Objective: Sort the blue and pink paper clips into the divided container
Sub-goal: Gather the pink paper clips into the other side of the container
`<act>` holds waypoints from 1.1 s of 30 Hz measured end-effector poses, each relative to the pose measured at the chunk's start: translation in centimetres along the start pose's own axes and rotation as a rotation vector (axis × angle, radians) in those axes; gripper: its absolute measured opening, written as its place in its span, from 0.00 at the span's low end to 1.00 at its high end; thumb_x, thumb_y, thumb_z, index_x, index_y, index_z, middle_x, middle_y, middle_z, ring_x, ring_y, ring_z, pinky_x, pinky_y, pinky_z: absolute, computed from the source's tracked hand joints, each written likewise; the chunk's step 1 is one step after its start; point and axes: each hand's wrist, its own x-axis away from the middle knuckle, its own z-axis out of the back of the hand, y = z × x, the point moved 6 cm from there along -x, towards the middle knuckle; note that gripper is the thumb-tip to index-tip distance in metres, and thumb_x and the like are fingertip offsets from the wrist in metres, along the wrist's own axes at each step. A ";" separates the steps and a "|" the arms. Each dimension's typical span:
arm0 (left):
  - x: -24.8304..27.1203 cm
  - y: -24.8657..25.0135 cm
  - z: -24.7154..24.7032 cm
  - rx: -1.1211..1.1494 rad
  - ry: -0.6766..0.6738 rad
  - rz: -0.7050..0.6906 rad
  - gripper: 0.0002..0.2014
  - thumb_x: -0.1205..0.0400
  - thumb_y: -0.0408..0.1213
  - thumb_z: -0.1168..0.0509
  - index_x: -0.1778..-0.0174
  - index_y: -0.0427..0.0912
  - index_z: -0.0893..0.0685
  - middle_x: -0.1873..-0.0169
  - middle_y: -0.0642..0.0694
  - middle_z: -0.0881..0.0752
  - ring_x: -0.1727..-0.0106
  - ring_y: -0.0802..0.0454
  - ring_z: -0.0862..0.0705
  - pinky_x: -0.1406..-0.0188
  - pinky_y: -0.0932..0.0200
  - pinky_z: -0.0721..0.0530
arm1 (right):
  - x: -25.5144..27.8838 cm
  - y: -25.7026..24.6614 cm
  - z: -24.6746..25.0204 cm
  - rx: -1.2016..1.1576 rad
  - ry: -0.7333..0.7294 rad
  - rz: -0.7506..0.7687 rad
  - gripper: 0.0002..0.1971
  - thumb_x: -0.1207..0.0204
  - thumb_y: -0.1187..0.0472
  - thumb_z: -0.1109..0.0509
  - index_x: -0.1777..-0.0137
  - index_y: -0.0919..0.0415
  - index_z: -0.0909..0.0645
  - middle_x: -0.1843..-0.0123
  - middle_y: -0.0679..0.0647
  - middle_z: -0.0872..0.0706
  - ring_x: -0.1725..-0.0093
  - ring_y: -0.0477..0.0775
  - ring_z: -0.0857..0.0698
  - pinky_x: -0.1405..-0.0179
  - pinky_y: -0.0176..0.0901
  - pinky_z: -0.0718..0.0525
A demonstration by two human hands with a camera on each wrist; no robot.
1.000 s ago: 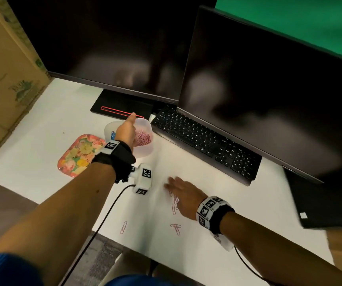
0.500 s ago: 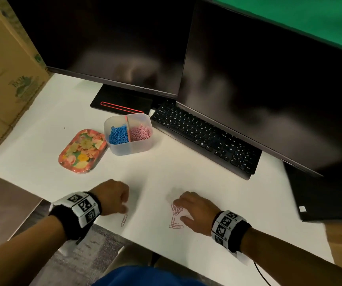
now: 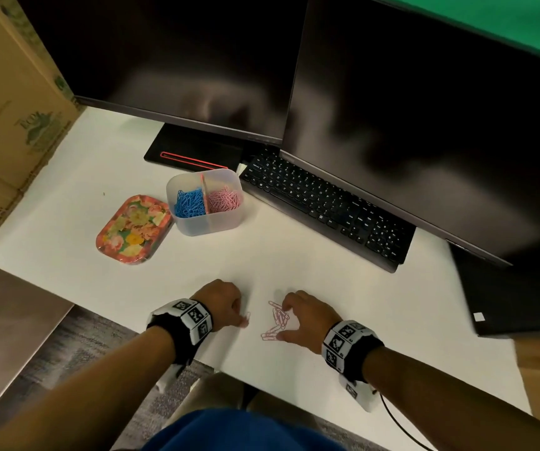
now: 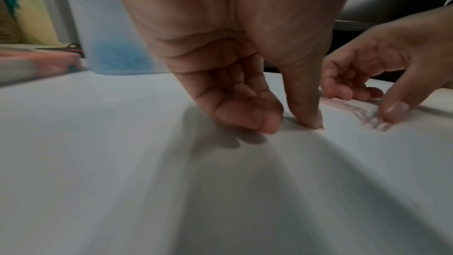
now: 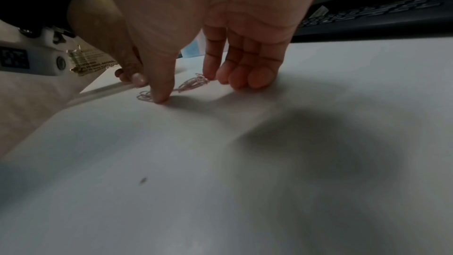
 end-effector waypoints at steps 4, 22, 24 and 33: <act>-0.9 1.8 0.1 0.046 0.044 -0.027 0.13 0.29 0.51 0.24 0.67 0.50 0.20 0.64 0.51 0.16 0.60 0.52 0.18 0.63 0.62 0.25 | -0.2 -0.9 0.6 -0.026 0.036 0.016 0.37 0.33 0.42 0.23 0.26 0.48 0.34 0.33 0.47 0.29 0.35 0.52 0.23 0.42 0.47 0.18; 0.1 5.2 -1.3 0.181 0.229 -0.204 0.09 0.22 0.39 0.34 0.51 0.50 0.09 0.54 0.50 0.10 0.51 0.51 0.15 0.54 0.65 0.23 | -1.4 -1.9 -0.2 -0.032 0.055 -0.014 0.10 0.19 0.58 0.38 0.45 0.59 0.17 0.44 0.57 0.18 0.45 0.60 0.18 0.45 0.48 0.19; -0.1 4.9 -1.3 0.216 0.253 -0.184 0.08 0.21 0.38 0.34 0.51 0.49 0.10 0.55 0.51 0.11 0.52 0.51 0.16 0.53 0.64 0.21 | -2.0 -2.0 0.2 -0.043 0.072 -0.035 0.09 0.20 0.60 0.37 0.48 0.60 0.17 0.46 0.58 0.16 0.46 0.60 0.17 0.46 0.49 0.17; -1.4 3.7 0.3 0.268 0.346 0.002 0.11 0.24 0.43 0.32 0.47 0.43 0.18 0.49 0.44 0.18 0.49 0.44 0.17 0.49 0.54 0.18 | -4.5 -2.2 1.7 -0.157 0.051 -0.244 0.06 0.22 0.62 0.32 0.51 0.61 0.14 0.51 0.57 0.12 0.53 0.60 0.12 0.52 0.45 0.12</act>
